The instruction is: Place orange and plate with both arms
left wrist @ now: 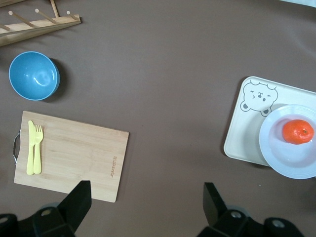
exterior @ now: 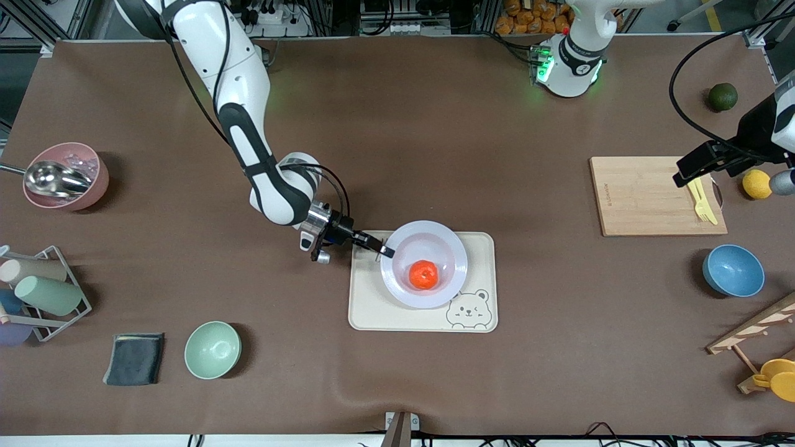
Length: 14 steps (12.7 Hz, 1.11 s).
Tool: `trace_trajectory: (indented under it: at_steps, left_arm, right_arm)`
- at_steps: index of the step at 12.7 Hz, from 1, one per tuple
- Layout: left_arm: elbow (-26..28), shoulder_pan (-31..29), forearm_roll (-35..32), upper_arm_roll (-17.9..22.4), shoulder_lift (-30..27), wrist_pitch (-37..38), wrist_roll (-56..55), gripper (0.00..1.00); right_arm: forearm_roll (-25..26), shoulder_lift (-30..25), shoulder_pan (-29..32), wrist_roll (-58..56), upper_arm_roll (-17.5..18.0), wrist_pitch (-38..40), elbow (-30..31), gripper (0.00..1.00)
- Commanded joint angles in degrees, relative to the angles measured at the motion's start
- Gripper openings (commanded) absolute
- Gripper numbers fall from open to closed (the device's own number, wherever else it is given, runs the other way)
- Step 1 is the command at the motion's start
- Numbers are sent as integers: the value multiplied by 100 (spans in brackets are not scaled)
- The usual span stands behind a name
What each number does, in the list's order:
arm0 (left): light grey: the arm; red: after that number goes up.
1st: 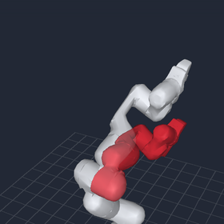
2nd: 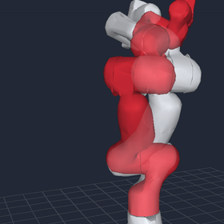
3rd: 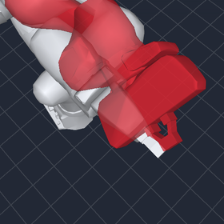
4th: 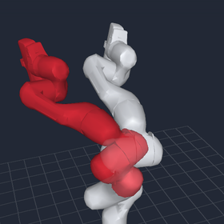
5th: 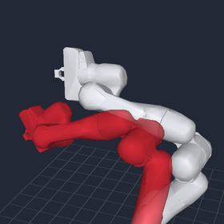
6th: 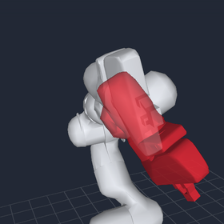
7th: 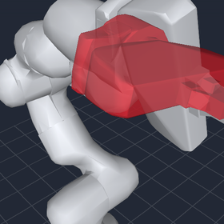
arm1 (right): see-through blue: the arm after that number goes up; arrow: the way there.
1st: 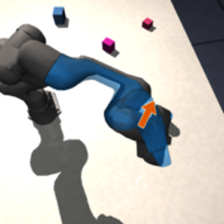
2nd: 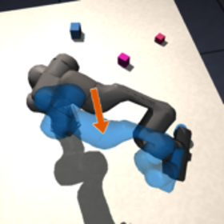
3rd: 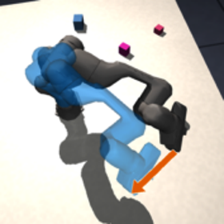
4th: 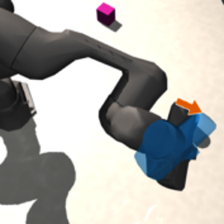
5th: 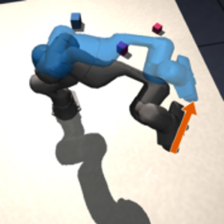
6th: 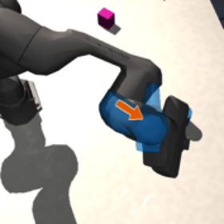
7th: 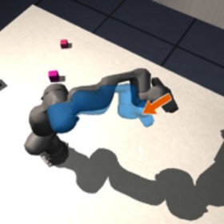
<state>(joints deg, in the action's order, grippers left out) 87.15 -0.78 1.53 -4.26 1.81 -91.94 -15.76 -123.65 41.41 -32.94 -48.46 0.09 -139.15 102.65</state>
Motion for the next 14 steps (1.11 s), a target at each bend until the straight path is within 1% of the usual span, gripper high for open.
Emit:
trace_trajectory:
  at_steps: [1,6,8,9,10,12,13,14]
  left_arm:
    - [74,8,102,30,-128,71,117,100]
    - [74,8,102,30,-128,71,109,100]
    - [74,16,102,30,-119,71,109,100]
    - [74,16,102,30,-119,62,109,100]
    - [74,16,102,30,-119,71,109,100]
    - [74,8,102,30,-119,71,109,100]
    - [74,16,111,30,-119,62,109,100]
    - [74,8,111,30,-119,71,109,100]
  right_arm:
    - [253,174,156,153,70,-42,-246,0]
    - [271,183,148,162,79,-165,-246,0]
    - [437,174,104,371,79,-271,-246,0]
    - [604,166,86,555,70,-280,-246,3]
    - [745,166,95,670,70,-280,-246,12]
    - [772,166,86,680,70,-315,-254,14]
    - [781,166,95,689,79,-315,-254,18]
    - [807,166,112,689,79,-315,-254,18]
